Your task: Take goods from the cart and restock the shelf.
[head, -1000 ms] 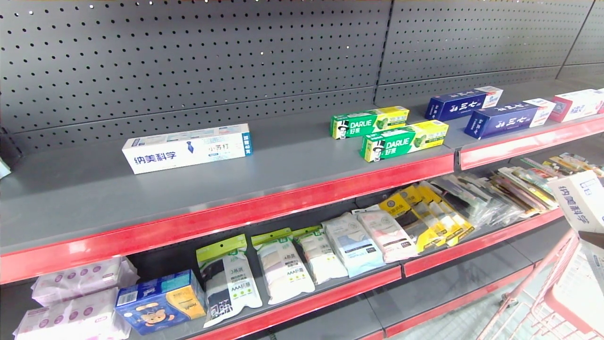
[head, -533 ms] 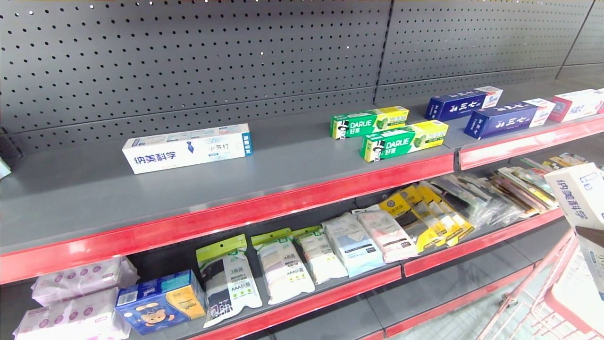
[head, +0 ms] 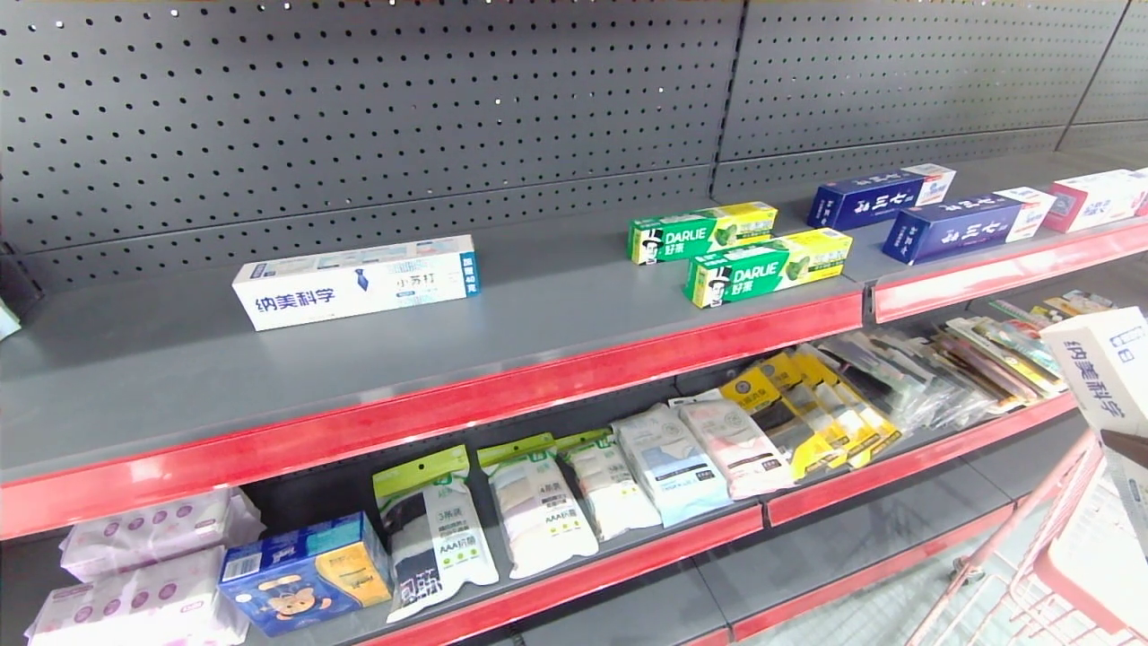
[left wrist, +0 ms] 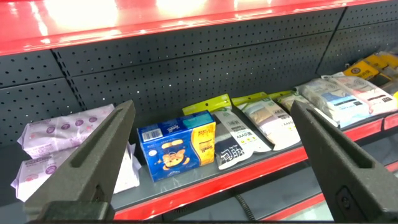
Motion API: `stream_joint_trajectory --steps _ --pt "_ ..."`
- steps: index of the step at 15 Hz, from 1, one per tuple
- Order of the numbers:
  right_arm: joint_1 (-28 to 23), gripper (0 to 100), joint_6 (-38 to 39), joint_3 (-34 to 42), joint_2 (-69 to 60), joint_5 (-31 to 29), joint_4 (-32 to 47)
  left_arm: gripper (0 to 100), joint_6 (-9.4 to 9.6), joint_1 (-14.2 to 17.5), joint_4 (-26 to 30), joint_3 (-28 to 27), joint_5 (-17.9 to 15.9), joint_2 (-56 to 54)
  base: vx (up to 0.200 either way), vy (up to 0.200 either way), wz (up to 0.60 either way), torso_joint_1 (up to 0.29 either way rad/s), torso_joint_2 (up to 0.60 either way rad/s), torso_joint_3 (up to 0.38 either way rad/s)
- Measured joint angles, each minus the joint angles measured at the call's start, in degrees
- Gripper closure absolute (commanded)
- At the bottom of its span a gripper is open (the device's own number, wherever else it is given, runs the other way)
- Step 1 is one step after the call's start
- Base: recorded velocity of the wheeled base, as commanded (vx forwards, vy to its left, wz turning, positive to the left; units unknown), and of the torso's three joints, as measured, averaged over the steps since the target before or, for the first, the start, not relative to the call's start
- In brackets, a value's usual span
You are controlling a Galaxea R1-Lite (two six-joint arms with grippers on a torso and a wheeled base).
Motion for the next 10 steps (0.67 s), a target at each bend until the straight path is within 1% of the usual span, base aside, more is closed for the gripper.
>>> stream_joint_trajectory --steps 5,7,10 --pt "0.0 100 -0.3 0.2 -0.2 0.0 -0.3 0 0.0 0.0 0.0 0.0 0.0 0.0 0.0 0.0 0.0 0.0 0.0 0.0" --pt "0.0 100 -0.3 0.2 -0.2 0.0 -0.3 0 0.0 0.0 0.0 0.0 0.0 0.0 0.0 0.0 0.0 0.149 -0.32 -0.185" --pt "0.0 100 -0.4 0.2 -0.2 0.0 -0.3 0 0.0 0.0 0.0 0.0 0.0 0.0 0.0 0.0 0.0 0.225 -0.51 -0.284"
